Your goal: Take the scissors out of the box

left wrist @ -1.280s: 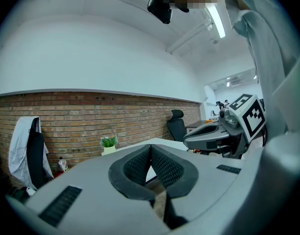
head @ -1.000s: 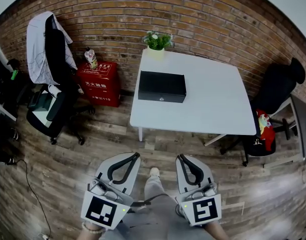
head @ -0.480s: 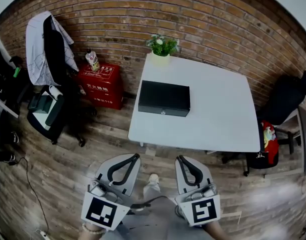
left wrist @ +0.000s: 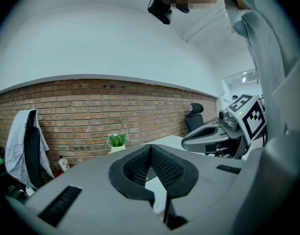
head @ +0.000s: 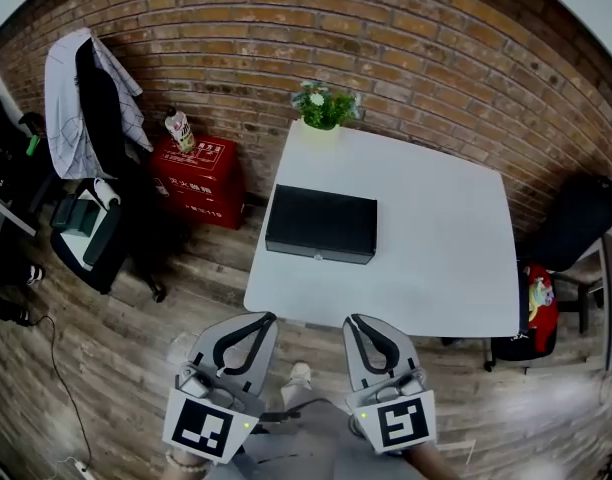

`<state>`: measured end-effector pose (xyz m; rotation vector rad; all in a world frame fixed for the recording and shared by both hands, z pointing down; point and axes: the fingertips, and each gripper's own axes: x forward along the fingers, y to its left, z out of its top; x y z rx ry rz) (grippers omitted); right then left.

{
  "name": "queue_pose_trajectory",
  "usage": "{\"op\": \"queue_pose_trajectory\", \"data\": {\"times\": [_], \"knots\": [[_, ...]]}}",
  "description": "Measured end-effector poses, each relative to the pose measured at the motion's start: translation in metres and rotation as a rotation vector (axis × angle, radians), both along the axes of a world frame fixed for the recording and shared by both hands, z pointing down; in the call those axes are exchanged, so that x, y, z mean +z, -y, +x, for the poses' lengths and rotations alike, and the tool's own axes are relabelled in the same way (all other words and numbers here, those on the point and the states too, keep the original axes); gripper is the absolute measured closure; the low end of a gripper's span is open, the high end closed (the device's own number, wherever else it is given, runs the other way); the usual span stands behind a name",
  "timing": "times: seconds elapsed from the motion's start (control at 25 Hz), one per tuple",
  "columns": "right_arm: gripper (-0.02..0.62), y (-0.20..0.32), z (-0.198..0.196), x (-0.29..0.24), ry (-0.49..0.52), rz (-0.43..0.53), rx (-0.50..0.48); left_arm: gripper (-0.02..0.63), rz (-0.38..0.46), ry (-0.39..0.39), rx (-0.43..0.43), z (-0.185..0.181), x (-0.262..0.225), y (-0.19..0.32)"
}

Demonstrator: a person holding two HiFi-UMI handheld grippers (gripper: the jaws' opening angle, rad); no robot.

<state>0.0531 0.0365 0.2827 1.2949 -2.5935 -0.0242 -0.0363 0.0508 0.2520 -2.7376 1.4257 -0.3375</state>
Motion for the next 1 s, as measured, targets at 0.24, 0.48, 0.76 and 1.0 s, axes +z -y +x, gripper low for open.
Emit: {"op": "queue_pose_trajectory", "data": {"times": [0.24, 0.48, 0.76, 1.0], "knots": [[0.548, 0.026, 0.015, -0.002, 0.002, 0.004, -0.002, 0.592, 0.009, 0.011, 0.005, 0.018, -0.005, 0.027], [0.548, 0.039, 0.031, -0.002, 0.007, -0.005, 0.000, 0.592, 0.016, 0.028, -0.003, 0.030, -0.008, 0.041], [0.548, 0.042, 0.041, -0.004, 0.004, -0.005, -0.016, 0.592, 0.013, 0.000, -0.042, 0.037, -0.018, 0.040], [0.548, 0.041, 0.041, -0.014, 0.001, 0.029, -0.011, 0.592, 0.029, -0.010, -0.041, 0.035, -0.025, 0.036]]}}
